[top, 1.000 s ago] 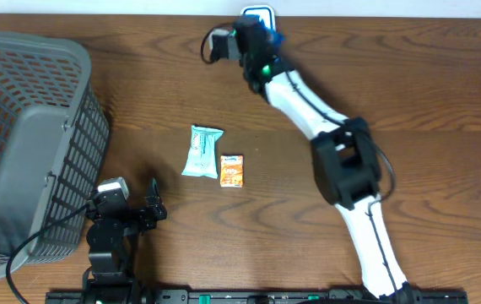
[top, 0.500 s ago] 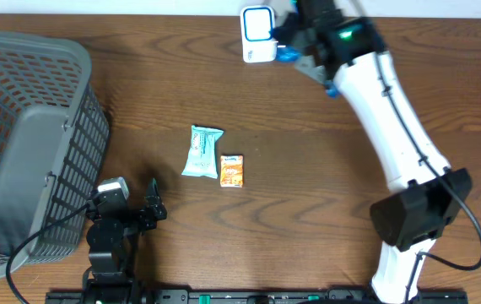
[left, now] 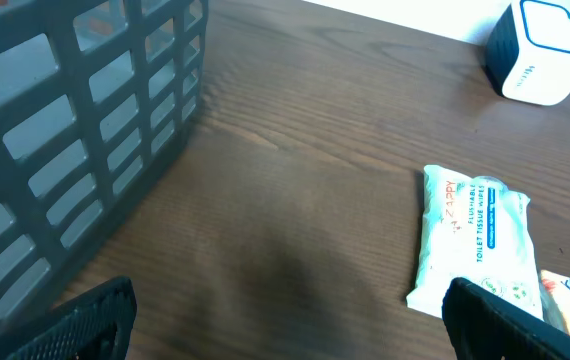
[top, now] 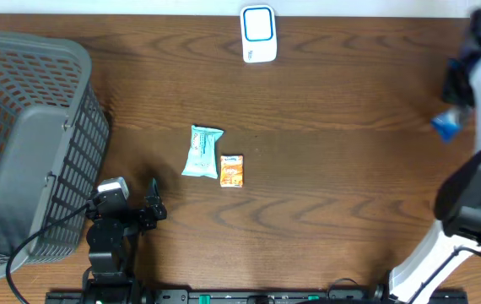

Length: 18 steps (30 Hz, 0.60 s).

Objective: Scan the item barcode
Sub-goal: 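Carry the Oreo packet to the right edge and release it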

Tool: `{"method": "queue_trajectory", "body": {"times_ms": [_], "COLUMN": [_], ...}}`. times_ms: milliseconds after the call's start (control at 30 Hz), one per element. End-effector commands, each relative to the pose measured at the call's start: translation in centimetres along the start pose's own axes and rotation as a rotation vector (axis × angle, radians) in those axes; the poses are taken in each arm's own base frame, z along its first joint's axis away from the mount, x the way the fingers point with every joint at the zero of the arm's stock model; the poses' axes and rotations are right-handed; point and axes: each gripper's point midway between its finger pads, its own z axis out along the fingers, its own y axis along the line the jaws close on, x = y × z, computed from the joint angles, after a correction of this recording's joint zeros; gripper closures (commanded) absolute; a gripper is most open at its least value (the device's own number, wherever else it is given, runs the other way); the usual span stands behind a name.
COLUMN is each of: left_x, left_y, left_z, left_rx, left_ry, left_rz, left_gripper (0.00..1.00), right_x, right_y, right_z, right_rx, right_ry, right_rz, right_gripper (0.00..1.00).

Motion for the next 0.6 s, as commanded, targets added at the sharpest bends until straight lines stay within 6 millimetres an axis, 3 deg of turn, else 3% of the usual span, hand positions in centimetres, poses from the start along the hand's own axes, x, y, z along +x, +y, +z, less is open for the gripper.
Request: {"method": "queue_trajectory", "body": {"times_ms": [0, 100, 233, 267, 333, 367, 400, 500, 567], "left_x": [1.2, 1.2, 1.2, 1.2, 1.2, 1.2, 1.2, 1.2, 1.2], "left_y": [0.6, 0.6, 0.6, 0.6, 0.6, 0.6, 0.6, 0.6, 0.6], "left_z": [0.3, 0.3, 0.3, 0.3, 0.3, 0.3, 0.3, 0.3, 0.3], "left_rx": [-0.023, -0.023, -0.023, -0.023, -0.023, -0.023, -0.023, -0.023, -0.023], "left_ry": [0.027, 0.027, 0.027, 0.027, 0.027, 0.027, 0.027, 0.027, 0.027], "left_rz": [0.009, 0.009, 0.009, 0.008, 0.008, 0.009, 0.009, 0.008, 0.009], "left_gripper": [0.02, 0.02, 0.02, 0.02, 0.02, 0.02, 0.02, 0.02, 0.02], "right_x": [1.8, 2.9, 2.7, 2.5, 1.9, 1.5, 0.9, -1.1, -2.6], "right_y": [-3.9, -5.9, -7.9, -8.2, -8.4, -8.2, -7.8, -5.7, -3.9], "right_z": [3.5, 6.3, 7.4, 7.4, 7.1, 6.8, 6.4, 4.4, 2.0], "right_rx": [0.093, 0.105, 0.121, 0.122, 0.113, 0.092, 0.059, -0.077, -0.173], "right_ry": [0.045, 0.056, 0.038, 0.030, 0.015, 0.006, -0.006, -0.040, -0.067], "right_rz": [0.188, 0.257, 0.318, 0.326, 0.337, 0.342, 0.345, 0.340, 0.321], "right_gripper": [0.99, 0.99, 0.99, 0.94, 0.28, 0.12, 0.02, 0.01, 0.01]}}
